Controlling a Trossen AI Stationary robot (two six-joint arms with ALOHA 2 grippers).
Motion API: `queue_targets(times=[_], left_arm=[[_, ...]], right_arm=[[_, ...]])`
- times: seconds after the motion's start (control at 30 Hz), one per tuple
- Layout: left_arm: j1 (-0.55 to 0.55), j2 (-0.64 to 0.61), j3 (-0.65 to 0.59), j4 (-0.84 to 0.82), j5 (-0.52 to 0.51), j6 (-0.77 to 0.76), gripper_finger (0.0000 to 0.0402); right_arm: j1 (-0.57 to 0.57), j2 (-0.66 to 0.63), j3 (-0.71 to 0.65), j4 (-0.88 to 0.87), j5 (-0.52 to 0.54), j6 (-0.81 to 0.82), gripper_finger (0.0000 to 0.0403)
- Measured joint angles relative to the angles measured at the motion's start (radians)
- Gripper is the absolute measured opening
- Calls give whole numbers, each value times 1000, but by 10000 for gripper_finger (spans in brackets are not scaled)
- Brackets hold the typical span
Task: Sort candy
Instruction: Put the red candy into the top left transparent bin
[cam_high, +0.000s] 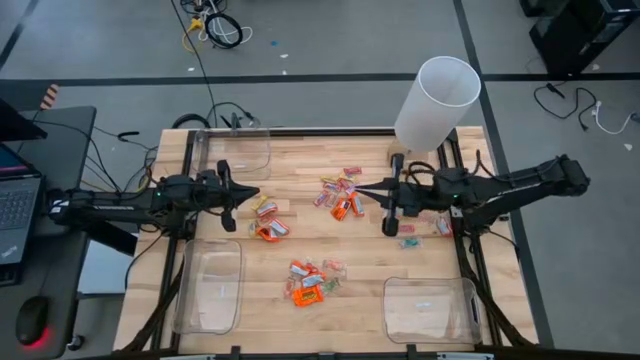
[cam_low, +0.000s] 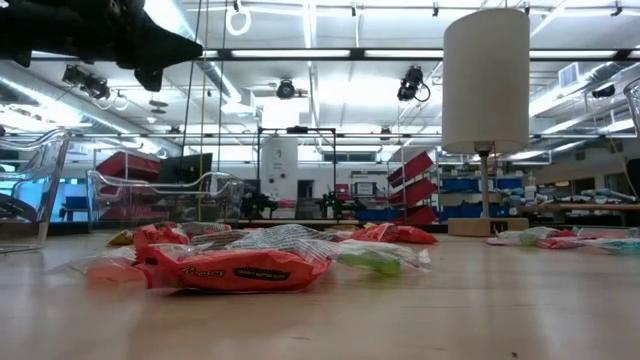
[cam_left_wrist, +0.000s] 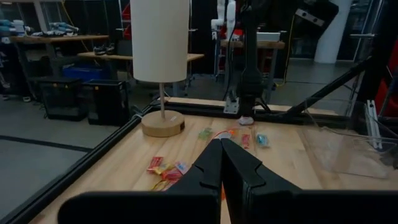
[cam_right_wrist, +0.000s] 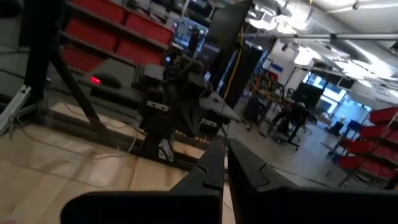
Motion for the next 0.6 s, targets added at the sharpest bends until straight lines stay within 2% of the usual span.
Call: queue_targets(times=[0.2,0.6], left_arm=[[0,0,0,0,1,-1,8],[0,0,0,15,2,-1,8]], right_arm=[[0,37,13,13,5,0,9],[54,36,23,12,209,-7,9]])
